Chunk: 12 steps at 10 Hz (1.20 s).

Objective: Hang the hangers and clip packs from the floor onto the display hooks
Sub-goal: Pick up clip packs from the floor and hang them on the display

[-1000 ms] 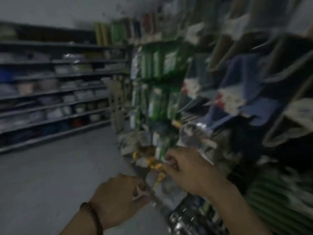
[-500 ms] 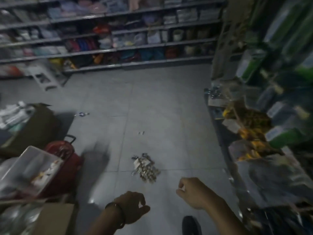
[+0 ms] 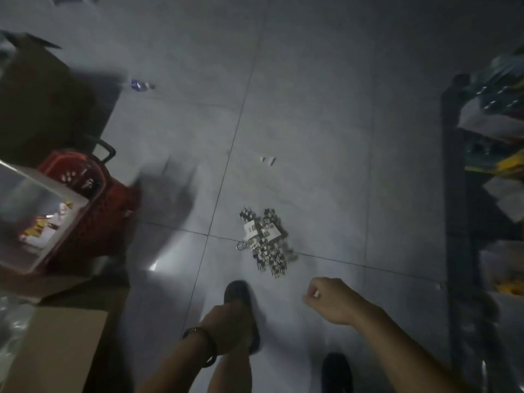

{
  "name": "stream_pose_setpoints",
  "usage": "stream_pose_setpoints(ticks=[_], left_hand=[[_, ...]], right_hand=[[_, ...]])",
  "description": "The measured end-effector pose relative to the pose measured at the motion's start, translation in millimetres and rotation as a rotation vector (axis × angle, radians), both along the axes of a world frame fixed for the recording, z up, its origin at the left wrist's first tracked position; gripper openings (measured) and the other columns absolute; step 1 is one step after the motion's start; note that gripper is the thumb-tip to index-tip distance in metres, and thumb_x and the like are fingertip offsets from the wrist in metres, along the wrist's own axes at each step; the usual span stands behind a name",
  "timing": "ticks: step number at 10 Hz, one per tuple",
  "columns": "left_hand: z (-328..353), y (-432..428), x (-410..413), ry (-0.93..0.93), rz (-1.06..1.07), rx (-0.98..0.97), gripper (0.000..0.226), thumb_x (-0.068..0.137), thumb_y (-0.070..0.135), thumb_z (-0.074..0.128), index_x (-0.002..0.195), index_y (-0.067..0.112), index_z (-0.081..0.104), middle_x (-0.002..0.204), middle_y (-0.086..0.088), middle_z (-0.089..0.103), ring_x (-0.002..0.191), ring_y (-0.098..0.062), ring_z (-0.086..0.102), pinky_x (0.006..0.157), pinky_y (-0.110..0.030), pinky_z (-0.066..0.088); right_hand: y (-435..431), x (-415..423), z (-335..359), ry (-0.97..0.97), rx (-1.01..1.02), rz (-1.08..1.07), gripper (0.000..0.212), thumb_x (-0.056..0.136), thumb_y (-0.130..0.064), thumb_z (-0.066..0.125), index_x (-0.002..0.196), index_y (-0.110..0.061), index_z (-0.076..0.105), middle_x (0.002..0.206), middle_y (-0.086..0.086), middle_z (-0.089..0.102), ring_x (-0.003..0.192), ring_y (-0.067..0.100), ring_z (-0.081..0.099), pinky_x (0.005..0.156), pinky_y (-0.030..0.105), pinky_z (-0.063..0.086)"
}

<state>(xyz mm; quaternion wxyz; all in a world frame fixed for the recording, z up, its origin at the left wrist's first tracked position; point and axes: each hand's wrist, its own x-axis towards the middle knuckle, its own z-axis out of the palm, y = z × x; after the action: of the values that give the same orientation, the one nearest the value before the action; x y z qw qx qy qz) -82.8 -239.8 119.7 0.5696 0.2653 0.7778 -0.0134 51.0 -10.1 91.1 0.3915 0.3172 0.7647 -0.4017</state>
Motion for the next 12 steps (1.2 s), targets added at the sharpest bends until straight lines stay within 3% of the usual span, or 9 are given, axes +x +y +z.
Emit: stream_pose_setpoints(ticks=[2,3,5,6,8,9,10,11,12], left_hand=[[-185,24,-54,0.029,0.286,-0.051,0.036,0.106,0.035,0.052,0.129,0.011,0.067,0.121,-0.008,0.07,0.118,-0.029,0.066,0.097,-0.033,0.052],[-302,51,-65,-0.035,0.184,-0.033,0.038,0.107,0.019,0.048,0.144,0.011,0.056,0.146,-0.011,0.056,0.136,-0.031,0.053,0.11,-0.038,0.048],[-451,83,-78,0.08,0.703,0.066,0.046,0.098,0.028,0.067,0.143,0.029,0.058,0.139,-0.007,0.064,0.125,-0.026,0.061,0.1,-0.026,0.044],[-498,93,-68,0.09,0.692,0.19,0.064,0.099,0.026,0.064,0.157,0.036,0.039,0.157,-0.007,0.043,0.141,-0.029,0.046,0.111,-0.029,0.037],[-531,92,-31,0.063,0.491,-0.003,0.083,0.099,0.044,0.055,0.164,0.036,0.005,0.174,0.004,0.007,0.151,-0.037,0.029,0.122,-0.053,0.033],[-532,94,-30,0.022,0.606,-0.051,0.059,0.102,0.045,0.051,0.157,0.025,0.039,0.165,-0.009,0.032,0.146,-0.034,0.04,0.122,-0.047,0.034],[-512,107,-40,-0.067,0.925,0.076,0.047,0.105,0.035,0.055,0.148,0.017,0.052,0.146,-0.009,0.055,0.121,-0.028,0.058,0.1,-0.037,0.049],[-486,120,-54,-0.474,1.539,0.235,0.023,0.101,0.025,0.054,0.121,0.024,0.066,0.117,-0.006,0.069,0.098,-0.025,0.067,0.083,-0.039,0.056],[-472,128,-66,-0.699,1.768,0.353,0.036,0.09,0.042,0.06,0.11,0.015,0.075,0.117,-0.012,0.074,0.108,-0.034,0.069,0.101,-0.055,0.054]], right_hand=[[15,-77,-198,-0.059,-0.037,-0.204,0.022,0.096,-0.042,0.068,0.106,-0.022,0.066,0.111,0.002,0.07,0.095,0.019,0.068,0.076,0.028,0.051],[22,-106,-310,-0.088,-0.118,-0.129,0.027,0.093,-0.039,0.071,0.113,-0.022,0.064,0.113,-0.002,0.069,0.101,0.02,0.066,0.073,0.026,0.049],[16,-138,-483,-0.062,0.002,-0.365,0.057,0.082,-0.048,0.08,0.118,-0.017,0.047,0.104,-0.002,0.059,0.091,0.022,0.062,0.06,0.026,0.045],[-4,-140,-529,0.01,-0.106,-0.434,0.046,0.085,-0.04,0.081,0.121,-0.022,0.059,0.105,-0.002,0.074,0.09,0.021,0.074,0.081,0.042,0.063],[1,-125,-520,0.137,-0.067,-0.494,0.013,0.086,-0.03,0.078,0.089,-0.019,0.071,0.088,0.004,0.077,0.083,0.031,0.075,0.077,0.051,0.063],[21,-120,-487,0.284,-0.087,-0.614,0.012,0.093,-0.021,0.075,0.091,-0.017,0.064,0.083,0.001,0.072,0.073,0.022,0.071,0.057,0.039,0.059],[35,-120,-456,0.291,-0.294,-0.835,0.01,0.098,-0.012,0.07,0.089,-0.014,0.066,0.08,0.002,0.074,0.065,0.013,0.072,0.048,0.027,0.055],[42,-118,-435,0.17,-0.519,-1.078,0.008,0.1,-0.011,0.067,0.106,-0.006,0.07,0.102,0.02,0.075,0.075,0.025,0.073,0.058,0.035,0.059],[46,-102,-427,0.125,-0.563,-1.117,0.011,0.101,-0.014,0.066,0.108,-0.006,0.069,0.099,0.019,0.072,0.079,0.027,0.072,0.062,0.038,0.059]])
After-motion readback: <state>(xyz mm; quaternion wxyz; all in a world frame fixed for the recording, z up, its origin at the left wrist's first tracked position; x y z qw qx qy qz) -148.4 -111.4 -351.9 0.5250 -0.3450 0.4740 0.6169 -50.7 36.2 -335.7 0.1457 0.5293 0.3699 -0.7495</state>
